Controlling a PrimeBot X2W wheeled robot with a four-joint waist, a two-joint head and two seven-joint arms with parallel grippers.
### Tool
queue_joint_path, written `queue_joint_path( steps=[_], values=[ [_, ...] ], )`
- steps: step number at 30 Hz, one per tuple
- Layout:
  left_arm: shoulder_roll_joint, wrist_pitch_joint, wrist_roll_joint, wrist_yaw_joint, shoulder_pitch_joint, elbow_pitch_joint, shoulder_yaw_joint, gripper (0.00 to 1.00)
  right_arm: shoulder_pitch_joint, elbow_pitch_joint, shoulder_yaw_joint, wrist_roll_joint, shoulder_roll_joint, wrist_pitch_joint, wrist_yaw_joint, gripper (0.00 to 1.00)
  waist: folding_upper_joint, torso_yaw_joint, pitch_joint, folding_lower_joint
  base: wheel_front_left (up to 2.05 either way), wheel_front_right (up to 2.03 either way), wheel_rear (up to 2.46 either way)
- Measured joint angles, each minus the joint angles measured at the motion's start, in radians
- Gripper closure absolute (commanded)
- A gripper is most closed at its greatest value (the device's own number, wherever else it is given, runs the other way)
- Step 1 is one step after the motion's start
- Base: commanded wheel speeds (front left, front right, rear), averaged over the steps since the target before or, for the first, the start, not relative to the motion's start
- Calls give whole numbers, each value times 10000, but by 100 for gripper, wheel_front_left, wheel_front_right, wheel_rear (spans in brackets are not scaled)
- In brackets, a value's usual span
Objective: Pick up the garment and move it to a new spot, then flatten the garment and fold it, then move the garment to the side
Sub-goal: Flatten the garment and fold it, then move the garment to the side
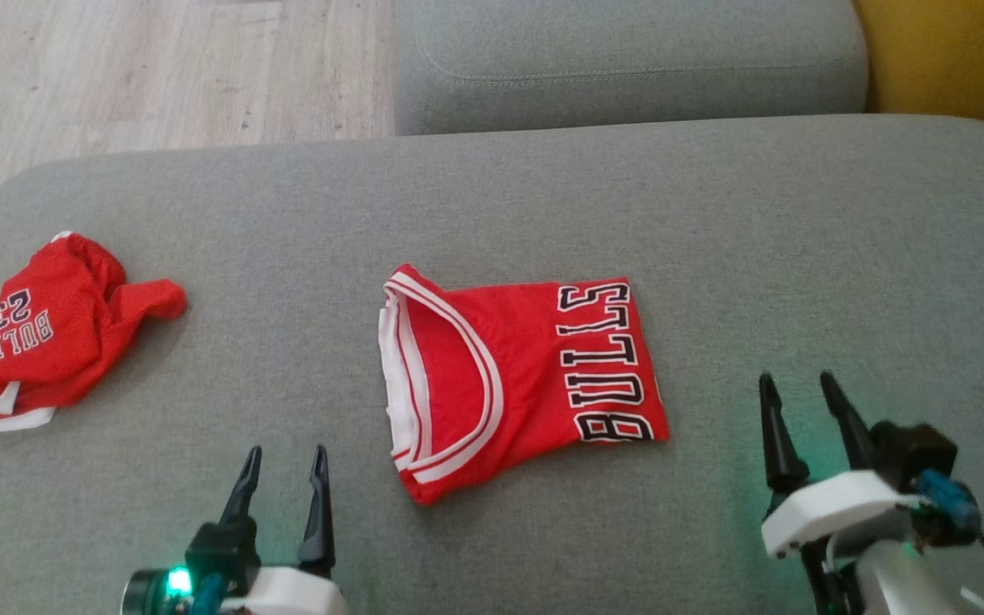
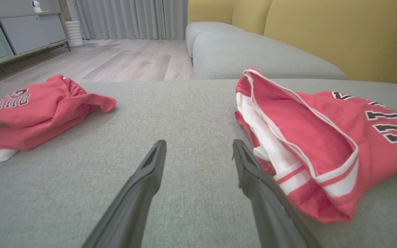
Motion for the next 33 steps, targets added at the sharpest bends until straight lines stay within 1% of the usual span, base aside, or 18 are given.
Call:
queue_joint_path(
  steps=[6, 12, 14, 17, 21, 23, 27, 30, 31, 32, 33],
  values=[
    [4, 0, -44, 2, 239, -2, 27, 0, 110, 238, 96, -4, 12, 0, 0, 0, 0, 38, -8, 0, 0, 0, 0],
    [4, 0, -42, 0, 186, -63, -136, 0, 17, 353, 339, -10, 13, 0, 0, 0, 0, 249, 216, 0, 0, 0, 0],
    [4, 0, -44, 0, 79, -88, -186, 0, -182, 489, 476, -12, 15, 0, 0, 0, 0, 357, 378, 1, 0, 0, 0],
    [4, 0, -102, 2, -198, -121, -355, 0, -883, 723, 780, -10, 13, 0, 0, 0, 0, 584, 652, 2, 0, 0, 0],
    [-2, -2, -188, 4, -417, -121, -671, 0, -1950, 1438, 1166, -2, 13, -2, 0, 0, 0, 1028, 953, 2, 0, 0, 0],
    [2, -2, -188, 25, -417, -104, -784, 0, -2275, 2165, 1150, -21, 8, 13, 0, 0, 0, 1279, 1086, 3, 0, 0, 0],
    [4, 0, -270, 96, -417, -61, -794, 0, -2428, 3496, 1220, -192, 0, 270, 0, 0, 0, 1728, 1313, 2, 0, 0, 0],
    [6, -2, -270, 104, -417, -61, -763, 0, -2771, 3908, 1266, -180, -36, 190, 0, 1, 0, 1912, 1471, 1, 0, 0, 0],
    [0, 0, -270, 104, -414, -63, -748, 0, -2943, 4056, 1281, -173, -48, 188, 0, 41, 0, 1928, 1511, 2, 0, 0, 0],
    [4, 0, -270, 107, -407, -63, -706, 0, -3091, 4178, 1329, -163, -59, 180, 0, 75, 0, 1909, 1527, 2, 0, 0, 0],
    [2, -2, -267, 105, -407, -63, -656, 0, -3201, 4305, 1350, -163, -54, 178, 0, 100, 0, 1865, 1528, 2, 0, 0, 0]
  ],
)
